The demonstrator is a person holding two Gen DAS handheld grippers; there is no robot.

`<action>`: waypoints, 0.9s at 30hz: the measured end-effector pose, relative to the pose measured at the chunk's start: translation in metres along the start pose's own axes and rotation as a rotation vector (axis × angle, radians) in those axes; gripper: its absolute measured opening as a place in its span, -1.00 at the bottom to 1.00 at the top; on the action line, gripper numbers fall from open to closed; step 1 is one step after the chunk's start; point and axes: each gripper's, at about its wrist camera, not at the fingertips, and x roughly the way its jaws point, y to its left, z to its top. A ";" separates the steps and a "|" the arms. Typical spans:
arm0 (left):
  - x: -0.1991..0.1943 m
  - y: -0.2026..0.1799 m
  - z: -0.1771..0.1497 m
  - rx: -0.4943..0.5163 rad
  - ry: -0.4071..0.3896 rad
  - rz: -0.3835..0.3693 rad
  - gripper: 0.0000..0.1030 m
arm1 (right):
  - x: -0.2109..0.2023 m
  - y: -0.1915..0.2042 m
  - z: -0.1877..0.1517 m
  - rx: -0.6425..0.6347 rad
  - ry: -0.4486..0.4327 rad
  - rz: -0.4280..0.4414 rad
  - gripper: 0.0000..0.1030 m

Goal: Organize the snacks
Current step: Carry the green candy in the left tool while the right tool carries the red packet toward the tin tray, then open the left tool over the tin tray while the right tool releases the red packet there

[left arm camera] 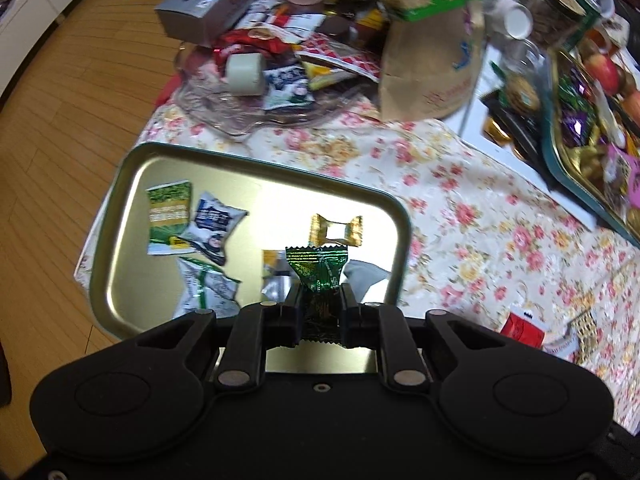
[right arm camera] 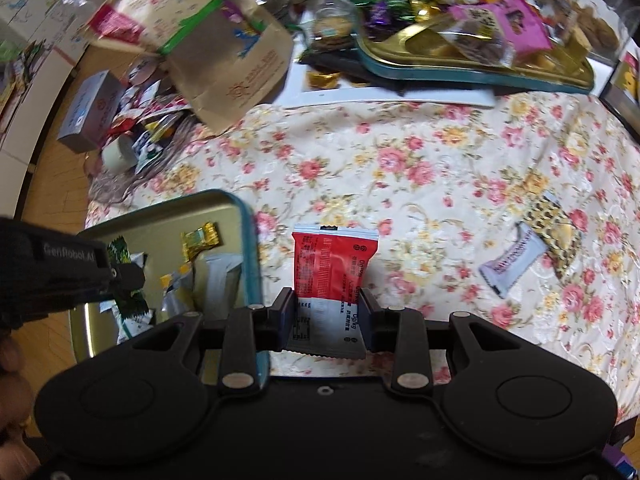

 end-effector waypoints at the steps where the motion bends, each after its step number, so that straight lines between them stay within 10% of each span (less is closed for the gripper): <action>1: -0.001 0.005 0.002 -0.014 -0.004 0.007 -0.54 | 0.001 0.006 -0.001 -0.014 0.001 0.010 -0.31; 15: -0.013 0.053 0.015 -0.105 -0.119 0.192 -0.51 | 0.003 0.059 -0.017 -0.156 -0.025 0.081 -0.31; 27: -0.010 0.063 0.016 -0.153 -0.086 0.083 -0.50 | -0.001 0.072 -0.026 -0.219 -0.044 0.096 -0.31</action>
